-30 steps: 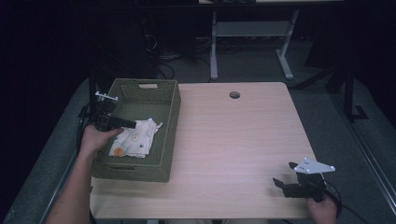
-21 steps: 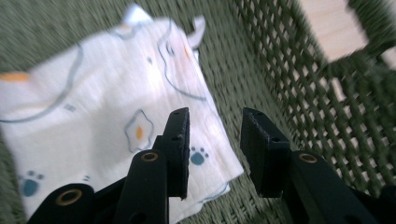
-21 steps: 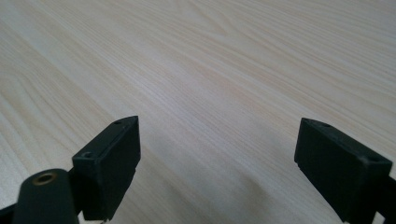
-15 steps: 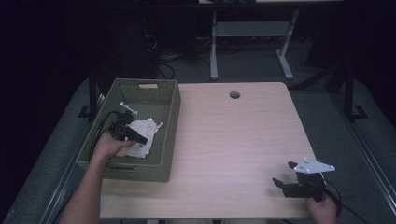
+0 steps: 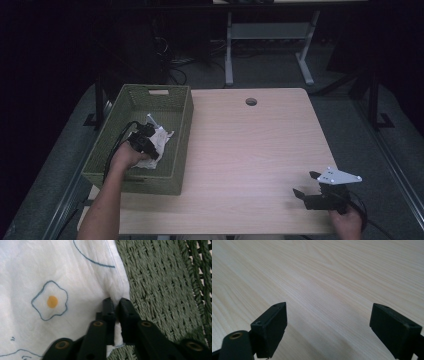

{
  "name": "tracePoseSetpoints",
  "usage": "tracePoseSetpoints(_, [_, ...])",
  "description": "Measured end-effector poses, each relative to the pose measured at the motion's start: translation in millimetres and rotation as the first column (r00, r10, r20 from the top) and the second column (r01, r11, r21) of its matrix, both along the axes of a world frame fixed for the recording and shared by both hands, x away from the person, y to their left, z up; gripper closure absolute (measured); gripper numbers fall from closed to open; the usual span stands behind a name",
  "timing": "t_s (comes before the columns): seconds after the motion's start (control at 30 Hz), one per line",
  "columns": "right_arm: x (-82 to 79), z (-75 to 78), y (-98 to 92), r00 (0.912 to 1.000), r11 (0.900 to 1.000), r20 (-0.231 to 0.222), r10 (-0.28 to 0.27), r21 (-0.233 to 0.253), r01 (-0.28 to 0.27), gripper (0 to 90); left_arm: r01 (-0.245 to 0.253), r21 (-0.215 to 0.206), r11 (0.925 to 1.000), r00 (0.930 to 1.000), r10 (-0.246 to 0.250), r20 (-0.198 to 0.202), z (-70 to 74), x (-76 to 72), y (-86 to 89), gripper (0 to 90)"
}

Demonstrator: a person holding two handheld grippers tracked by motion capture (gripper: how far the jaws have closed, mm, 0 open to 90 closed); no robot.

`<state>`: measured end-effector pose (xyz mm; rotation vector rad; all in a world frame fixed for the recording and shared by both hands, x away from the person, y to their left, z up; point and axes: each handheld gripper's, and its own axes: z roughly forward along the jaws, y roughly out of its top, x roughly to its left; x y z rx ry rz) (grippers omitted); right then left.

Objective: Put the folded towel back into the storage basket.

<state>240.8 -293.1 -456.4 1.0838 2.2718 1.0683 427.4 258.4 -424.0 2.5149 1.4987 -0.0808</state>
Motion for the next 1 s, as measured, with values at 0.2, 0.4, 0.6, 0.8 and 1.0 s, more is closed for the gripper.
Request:
tracePoseSetpoints(0.2, [0.5, 0.0, 0.6, 1.0, 1.0, -0.002, 0.003, -0.003, -0.003, 14.0, 0.007, -0.035, 0.9994, 0.9994, -0.005, 0.034, 12.2, -7.1, -0.8, 88.8])
tracePoseSetpoints(0.4, [-0.8, 1.1, 0.9, 1.0, 1.0, 0.004, 0.007, -0.001, -0.007, 14.0, 0.016, -0.109, 0.9939, 0.9982, -0.009, 0.06, 25.7, -13.7, -4.8, 84.2])
tracePoseSetpoints(0.6, [-0.9, 2.4, 1.6, 0.9999, 1.0, 0.005, 0.013, -0.005, -0.013, 14.0, -0.02, -0.093, 0.9955, 0.9975, 0.026, 0.066, 27.4, -8.0, 0.0, 83.9])
tracePoseSetpoints(0.8, [-0.3, 2.4, 1.3, 0.9999, 1.0, 0.004, 0.013, -0.006, -0.013, 14.0, -0.1, -0.004, 0.995, 0.9906, 0.1, 0.094, 20.4, 0.7, 12.5, 88.8])
tracePoseSetpoints(1.0, [-1.0, 2.6, -0.3, 0.9999, 1.0, 0.008, 0.013, -0.002, -0.013, 14.0, -0.103, 0.042, 0.9938, 0.9946, 0.102, 0.021, -1.3, 8.2, 13.4, 87.9])
